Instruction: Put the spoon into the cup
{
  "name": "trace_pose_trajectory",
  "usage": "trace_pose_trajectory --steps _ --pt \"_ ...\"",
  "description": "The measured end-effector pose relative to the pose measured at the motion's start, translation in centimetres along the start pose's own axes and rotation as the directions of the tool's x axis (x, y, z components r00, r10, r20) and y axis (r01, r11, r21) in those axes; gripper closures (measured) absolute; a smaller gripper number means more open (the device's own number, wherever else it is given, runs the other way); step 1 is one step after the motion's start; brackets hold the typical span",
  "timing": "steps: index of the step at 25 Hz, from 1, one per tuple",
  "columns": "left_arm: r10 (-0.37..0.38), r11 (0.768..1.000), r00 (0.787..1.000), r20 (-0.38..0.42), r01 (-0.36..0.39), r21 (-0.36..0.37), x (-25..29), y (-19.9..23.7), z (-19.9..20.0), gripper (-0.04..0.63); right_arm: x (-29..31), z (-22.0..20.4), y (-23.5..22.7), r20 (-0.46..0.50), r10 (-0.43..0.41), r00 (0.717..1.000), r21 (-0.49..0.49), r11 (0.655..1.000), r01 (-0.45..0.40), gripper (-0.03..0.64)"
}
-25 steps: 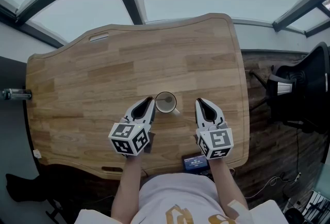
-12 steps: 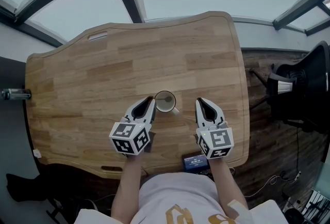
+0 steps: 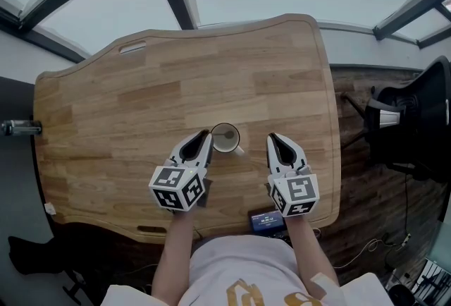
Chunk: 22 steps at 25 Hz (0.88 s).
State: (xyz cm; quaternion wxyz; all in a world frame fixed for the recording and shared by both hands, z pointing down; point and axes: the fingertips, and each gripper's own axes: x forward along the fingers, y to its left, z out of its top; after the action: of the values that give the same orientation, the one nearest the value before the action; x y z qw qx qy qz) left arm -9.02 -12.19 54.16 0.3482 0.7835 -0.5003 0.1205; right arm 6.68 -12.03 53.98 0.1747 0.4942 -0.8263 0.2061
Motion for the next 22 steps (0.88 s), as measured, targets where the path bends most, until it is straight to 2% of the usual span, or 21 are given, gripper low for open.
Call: trace_pose_trajectory --steps 7,15,19,22 --pt "-0.013 1.000 1.000 0.014 0.013 -0.019 0.2 0.0 0.1 0.543 0.0 -0.1 -0.2 -0.002 -0.003 1.000 0.001 1.000 0.003 0.584" --pt "0.004 1.000 1.000 0.014 -0.004 0.016 -0.1 -0.1 0.2 0.543 -0.1 0.2 -0.1 -0.002 -0.003 1.000 -0.015 1.000 0.003 0.584" --pt "0.017 0.998 1.000 0.020 -0.018 0.057 -0.5 -0.3 0.3 0.543 -0.5 0.4 0.1 0.006 -0.005 1.000 -0.025 1.000 0.005 0.584" --pt "0.025 0.998 0.999 0.038 -0.027 0.057 -1.0 -0.4 0.6 0.543 -0.8 0.6 0.4 0.012 -0.003 1.000 -0.031 1.000 0.004 0.584"
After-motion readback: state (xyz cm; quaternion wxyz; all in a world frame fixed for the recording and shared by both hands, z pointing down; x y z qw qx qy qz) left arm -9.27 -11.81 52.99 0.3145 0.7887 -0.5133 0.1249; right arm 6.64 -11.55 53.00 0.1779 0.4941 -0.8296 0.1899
